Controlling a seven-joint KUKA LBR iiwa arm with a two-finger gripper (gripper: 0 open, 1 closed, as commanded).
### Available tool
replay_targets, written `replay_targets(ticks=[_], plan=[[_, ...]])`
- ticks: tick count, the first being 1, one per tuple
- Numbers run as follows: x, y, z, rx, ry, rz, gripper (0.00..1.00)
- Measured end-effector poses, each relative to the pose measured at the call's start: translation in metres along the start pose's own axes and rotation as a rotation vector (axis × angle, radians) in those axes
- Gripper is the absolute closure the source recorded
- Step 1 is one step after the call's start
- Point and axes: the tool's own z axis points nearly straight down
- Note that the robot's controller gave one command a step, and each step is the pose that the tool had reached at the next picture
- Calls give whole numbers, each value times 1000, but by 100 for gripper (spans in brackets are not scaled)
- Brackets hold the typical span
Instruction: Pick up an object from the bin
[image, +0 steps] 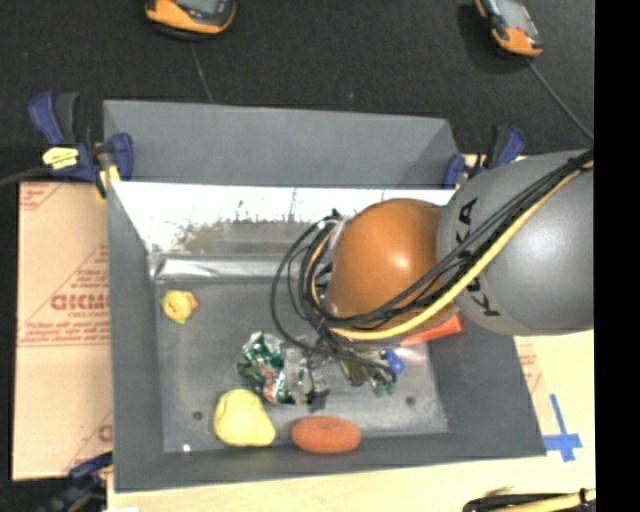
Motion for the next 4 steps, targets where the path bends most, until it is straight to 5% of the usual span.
replay_targets(ticks=[1, 2, 4], plan=[[-13, -1, -3, -1, -1, -183, 100], [-10, -1, 3, 0, 0, -127, 100], [-7, 7, 19, 0, -3, -221, 100]])
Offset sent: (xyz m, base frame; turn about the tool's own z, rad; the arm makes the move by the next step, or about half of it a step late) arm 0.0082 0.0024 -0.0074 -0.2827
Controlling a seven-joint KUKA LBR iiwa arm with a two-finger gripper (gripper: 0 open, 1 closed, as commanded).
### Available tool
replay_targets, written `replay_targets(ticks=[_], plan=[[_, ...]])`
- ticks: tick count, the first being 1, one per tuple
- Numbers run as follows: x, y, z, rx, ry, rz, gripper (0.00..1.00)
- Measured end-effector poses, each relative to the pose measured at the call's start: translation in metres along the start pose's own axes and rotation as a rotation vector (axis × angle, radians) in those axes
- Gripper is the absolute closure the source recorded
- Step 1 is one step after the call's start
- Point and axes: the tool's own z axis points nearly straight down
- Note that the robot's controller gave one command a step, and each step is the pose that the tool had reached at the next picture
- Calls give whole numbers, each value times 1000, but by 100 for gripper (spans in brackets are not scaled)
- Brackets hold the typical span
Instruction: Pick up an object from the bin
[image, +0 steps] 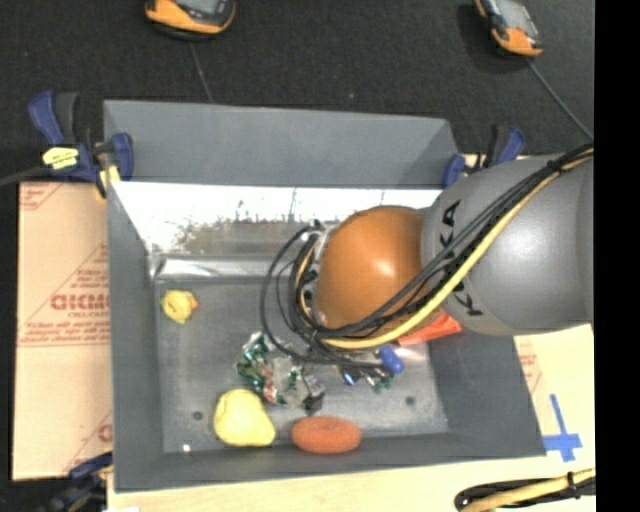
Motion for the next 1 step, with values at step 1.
replay_targets(ticks=[1], plan=[[-1, 0, 39, 0, -5, -65, 100]])
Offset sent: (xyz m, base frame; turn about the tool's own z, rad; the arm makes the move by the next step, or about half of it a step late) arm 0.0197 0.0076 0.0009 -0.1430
